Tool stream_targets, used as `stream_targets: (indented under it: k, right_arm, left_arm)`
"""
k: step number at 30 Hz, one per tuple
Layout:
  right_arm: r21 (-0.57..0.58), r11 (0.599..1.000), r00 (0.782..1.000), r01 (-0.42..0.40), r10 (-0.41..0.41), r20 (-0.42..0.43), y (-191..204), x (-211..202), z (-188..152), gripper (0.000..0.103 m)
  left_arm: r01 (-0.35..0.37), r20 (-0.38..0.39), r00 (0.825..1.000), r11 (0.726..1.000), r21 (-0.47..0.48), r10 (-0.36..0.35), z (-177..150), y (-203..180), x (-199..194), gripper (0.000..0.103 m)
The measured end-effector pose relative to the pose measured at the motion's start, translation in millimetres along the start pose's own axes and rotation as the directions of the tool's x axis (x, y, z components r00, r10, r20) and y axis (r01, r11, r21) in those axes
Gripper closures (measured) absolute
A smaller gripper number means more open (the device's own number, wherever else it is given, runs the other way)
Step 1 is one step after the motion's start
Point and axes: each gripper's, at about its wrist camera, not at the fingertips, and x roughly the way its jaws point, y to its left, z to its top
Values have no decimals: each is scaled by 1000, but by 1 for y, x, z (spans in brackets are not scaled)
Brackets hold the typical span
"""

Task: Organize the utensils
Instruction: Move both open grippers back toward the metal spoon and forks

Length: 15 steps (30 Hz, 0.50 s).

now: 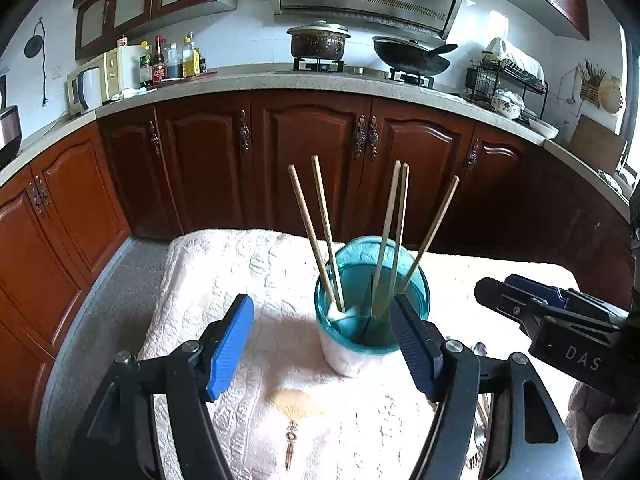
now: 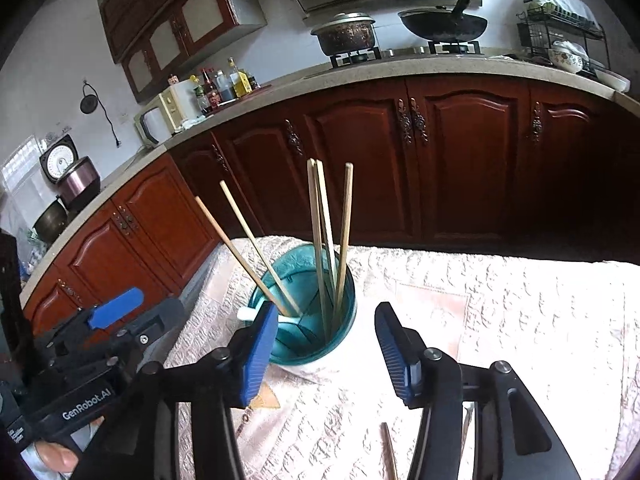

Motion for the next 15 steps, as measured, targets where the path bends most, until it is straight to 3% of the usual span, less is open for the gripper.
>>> stream_targets:
  k: [5, 15]
  right_arm:
    - [-13, 999, 999, 39, -39, -2, 1, -6, -10, 38]
    - [-13, 997, 997, 76, -76, -21, -15, -20, -32, 37]
  left_arm:
    - [14, -21, 1000, 1000, -11, -14, -11, -1, 0, 32]
    - [33, -41, 999, 999, -4, -33, -24, -13, -4, 32]
